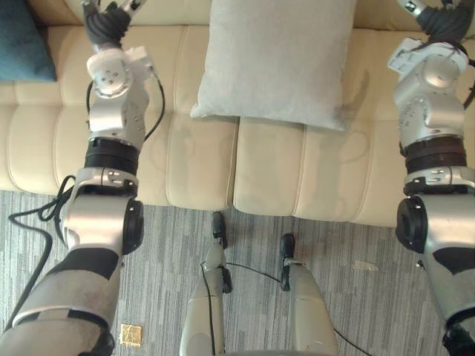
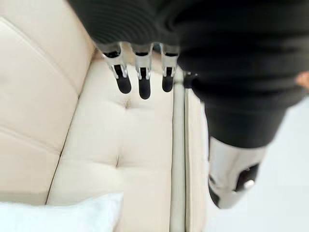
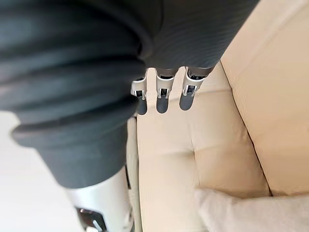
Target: Pick up cushions and gather them together orderly.
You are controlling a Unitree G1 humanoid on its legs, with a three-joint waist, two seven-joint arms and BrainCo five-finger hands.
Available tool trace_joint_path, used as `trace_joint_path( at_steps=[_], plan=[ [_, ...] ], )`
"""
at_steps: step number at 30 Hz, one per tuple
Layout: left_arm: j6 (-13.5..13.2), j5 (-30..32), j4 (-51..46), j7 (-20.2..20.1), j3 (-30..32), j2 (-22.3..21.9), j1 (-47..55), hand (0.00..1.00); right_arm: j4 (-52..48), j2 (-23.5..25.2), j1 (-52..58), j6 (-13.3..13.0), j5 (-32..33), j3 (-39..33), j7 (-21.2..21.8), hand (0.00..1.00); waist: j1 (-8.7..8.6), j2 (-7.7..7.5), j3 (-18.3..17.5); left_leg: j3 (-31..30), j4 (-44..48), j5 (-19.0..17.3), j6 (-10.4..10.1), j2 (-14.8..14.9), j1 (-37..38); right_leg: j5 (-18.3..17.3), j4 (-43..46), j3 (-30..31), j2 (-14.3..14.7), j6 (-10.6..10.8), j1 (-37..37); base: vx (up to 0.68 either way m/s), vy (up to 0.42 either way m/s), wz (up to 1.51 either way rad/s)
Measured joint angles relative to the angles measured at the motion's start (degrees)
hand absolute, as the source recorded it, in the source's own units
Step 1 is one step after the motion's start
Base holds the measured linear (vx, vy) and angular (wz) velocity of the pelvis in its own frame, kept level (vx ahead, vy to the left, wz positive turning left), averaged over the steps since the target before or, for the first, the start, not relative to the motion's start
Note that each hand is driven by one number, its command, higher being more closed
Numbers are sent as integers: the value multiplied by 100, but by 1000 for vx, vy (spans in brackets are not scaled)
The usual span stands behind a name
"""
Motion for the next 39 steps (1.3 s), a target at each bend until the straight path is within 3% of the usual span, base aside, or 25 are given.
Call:
trace_joint_path(
  at_steps=[1, 5, 8, 10, 14, 16, 24, 30, 39],
  plan=[
    [3, -3, -127, -10, 57, -20, 486, 0, -332, -28, 615, 0, 27, -285, 40, 0, -56, -2, 1, 0, 2, 83, 98, -61, 51, -35, 17, 11, -80, 54, 59, 60, 0, 19],
    [17, 32, -690, -125, 49, -345, 2114, 0, -909, 153, 2322, 2, 18, -685, 235, 0, -121, -4, 5, -3, 2, 86, 103, -240, 440, -194, 56, 20, -236, 125, 495, 97, -14, 24],
    [-1, 165, -1271, -293, -146, -790, 3502, 0, -1681, 791, 3616, -53, -27, -738, 531, 0, -75, -32, -10, -6, 1, 25, 78, -247, 822, -268, -52, -31, -270, 109, 949, 62, -56, 5],
    [-2, 367, -1433, -518, -422, -1329, 4421, 0, -1923, 1399, 4479, -134, -268, -736, 769, 0, -23, -27, -20, -12, 0, -257, 58, -197, 1058, -318, -136, -68, -217, 93, 1209, 20, -46, -7],
    [76, 884, -1129, -966, -747, -2130, 5564, 0, -1646, 2466, 5752, -149, -835, -734, 1064, 0, -8, -142, -104, -19, 2, -338, 97, -192, 1406, -321, -379, -108, -217, 106, 1666, 16, -11, 1],
    [165, 1207, -571, -1154, -735, -2347, 5977, 0, -1084, 2945, 6320, -104, -961, -719, 1205, 0, -5, -226, -348, -14, 1, -356, 142, -194, 1688, -306, -625, -166, -212, 129, 2065, 79, -20, 1],
    [404, 2340, 1085, -1392, -151, -2548, 6385, 0, 708, 3315, 6649, 17, -1725, -699, 1560, 0, 41, -283, -1141, 262, -1, -645, 111, -131, 2517, -41, -1512, 47, -107, 171, 3090, 59, -16, -20],
    [449, 2901, 1401, -1424, -51, -2567, 6373, 0, 1244, 3347, 6635, 79, -1810, -832, 1624, 0, 42, -415, -1204, 383, -36, -737, 69, -130, 2945, 113, -1836, 178, -70, 178, 3576, 9, 7, -13],
    [455, 2954, 1477, -1335, -44, -2556, 6063, 0, 1309, 3416, 6339, 106, -1805, -738, 1566, 0, 54, -669, -955, 931, 20, -845, 173, -58, 2899, 528, -1797, 557, -20, 417, 3269, -24, 14, -30]
  ],
)
